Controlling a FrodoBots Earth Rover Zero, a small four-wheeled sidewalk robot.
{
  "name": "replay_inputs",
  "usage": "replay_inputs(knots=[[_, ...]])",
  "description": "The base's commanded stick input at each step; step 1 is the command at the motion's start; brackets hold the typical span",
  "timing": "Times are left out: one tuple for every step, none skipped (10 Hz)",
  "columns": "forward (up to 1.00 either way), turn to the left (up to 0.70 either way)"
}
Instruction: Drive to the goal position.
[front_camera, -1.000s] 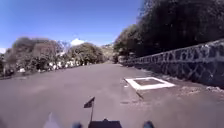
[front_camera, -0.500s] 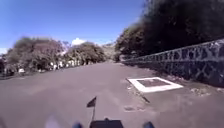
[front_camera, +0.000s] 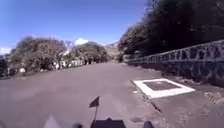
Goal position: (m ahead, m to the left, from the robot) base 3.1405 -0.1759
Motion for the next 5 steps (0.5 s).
replay_inputs(knots=[[0.5,0.0],[0.5,0.0],[0.5,0.0],[0.5,0.0],[0.5,0.0]])
